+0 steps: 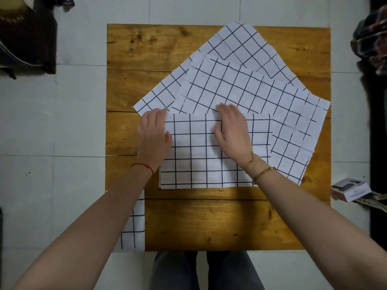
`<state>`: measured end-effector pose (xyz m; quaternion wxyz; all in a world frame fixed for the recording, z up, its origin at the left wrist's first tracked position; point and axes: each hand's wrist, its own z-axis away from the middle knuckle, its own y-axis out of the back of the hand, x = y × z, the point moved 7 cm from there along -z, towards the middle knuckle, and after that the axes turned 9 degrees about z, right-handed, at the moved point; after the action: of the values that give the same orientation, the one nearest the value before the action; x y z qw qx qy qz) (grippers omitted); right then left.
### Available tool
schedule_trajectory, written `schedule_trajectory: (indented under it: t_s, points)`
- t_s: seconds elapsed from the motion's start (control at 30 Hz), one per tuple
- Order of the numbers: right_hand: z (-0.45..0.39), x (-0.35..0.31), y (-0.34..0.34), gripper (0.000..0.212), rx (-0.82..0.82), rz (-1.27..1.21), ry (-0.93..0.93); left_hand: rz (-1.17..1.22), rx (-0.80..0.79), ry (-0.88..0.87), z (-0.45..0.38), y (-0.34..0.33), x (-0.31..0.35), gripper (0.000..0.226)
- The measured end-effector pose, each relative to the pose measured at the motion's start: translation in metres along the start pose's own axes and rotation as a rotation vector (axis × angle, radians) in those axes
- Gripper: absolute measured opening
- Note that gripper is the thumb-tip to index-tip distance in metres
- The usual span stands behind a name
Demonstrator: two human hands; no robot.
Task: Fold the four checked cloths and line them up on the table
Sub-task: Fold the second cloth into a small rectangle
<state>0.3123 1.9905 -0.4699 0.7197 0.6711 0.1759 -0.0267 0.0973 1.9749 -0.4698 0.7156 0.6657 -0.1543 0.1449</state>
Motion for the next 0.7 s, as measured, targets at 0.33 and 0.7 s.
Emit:
schedule_trajectory:
  t_s: [0.33, 0.7]
  points:
    - [-0.006, -0.088, -0.069, 0.058, -0.365, 0.334, 0.273, -0.214, -0.343, -0.020, 0.014, -0.043, -0.006, 0.070]
    - [0.011, -0.030, -0.059, 0.057, -0.369, 0.348, 0.136, -0.225, -0.339, -0.017, 0.017, -0.047, -0.013, 0.066]
